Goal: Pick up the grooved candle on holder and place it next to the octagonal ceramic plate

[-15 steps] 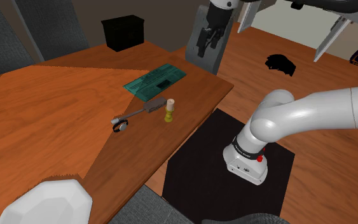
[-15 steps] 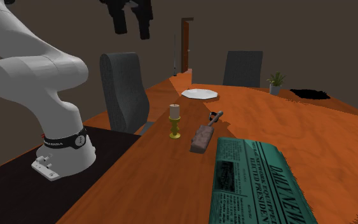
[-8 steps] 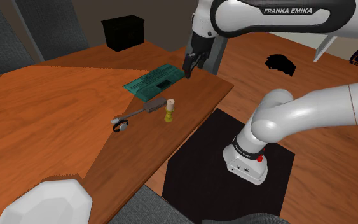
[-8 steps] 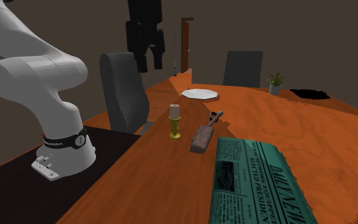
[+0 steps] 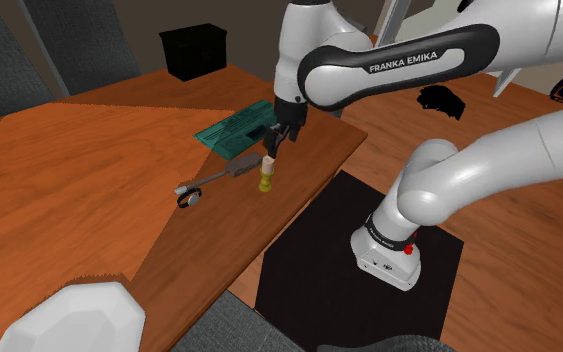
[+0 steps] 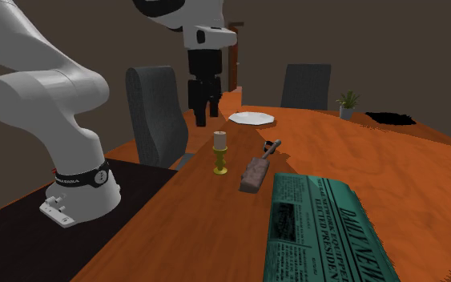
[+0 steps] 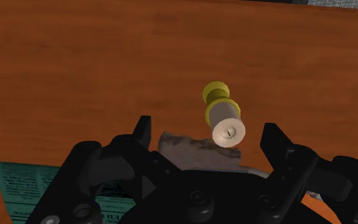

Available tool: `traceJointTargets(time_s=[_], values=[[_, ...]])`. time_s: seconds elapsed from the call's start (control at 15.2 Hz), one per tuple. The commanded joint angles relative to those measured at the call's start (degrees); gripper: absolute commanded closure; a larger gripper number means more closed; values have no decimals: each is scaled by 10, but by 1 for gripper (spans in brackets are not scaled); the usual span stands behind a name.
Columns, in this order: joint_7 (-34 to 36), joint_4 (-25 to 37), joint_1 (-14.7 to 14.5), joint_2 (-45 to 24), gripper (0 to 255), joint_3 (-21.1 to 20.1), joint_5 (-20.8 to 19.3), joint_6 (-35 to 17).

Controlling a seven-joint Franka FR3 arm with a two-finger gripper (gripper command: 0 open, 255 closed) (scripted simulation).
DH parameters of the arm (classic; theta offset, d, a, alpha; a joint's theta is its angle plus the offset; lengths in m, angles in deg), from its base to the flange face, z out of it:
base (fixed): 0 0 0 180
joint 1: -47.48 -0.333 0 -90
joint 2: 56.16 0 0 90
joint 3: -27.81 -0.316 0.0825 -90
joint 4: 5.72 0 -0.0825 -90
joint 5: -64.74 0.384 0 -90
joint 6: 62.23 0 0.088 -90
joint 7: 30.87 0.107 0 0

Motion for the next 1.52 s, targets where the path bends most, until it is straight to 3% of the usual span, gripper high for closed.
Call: traceJointTargets(time_s=[0.0,0.59,1.12,1.19,1.45], values=[[16,-4,-9,-34,0,-17,11,-36],[27,-41,-11,-94,0,-35,18,-130],[27,-41,-11,-94,0,-35,18,-130],[27,-41,-11,-94,255,-35,18,-130],[27,-41,-11,-93,255,-35,18,-130]])
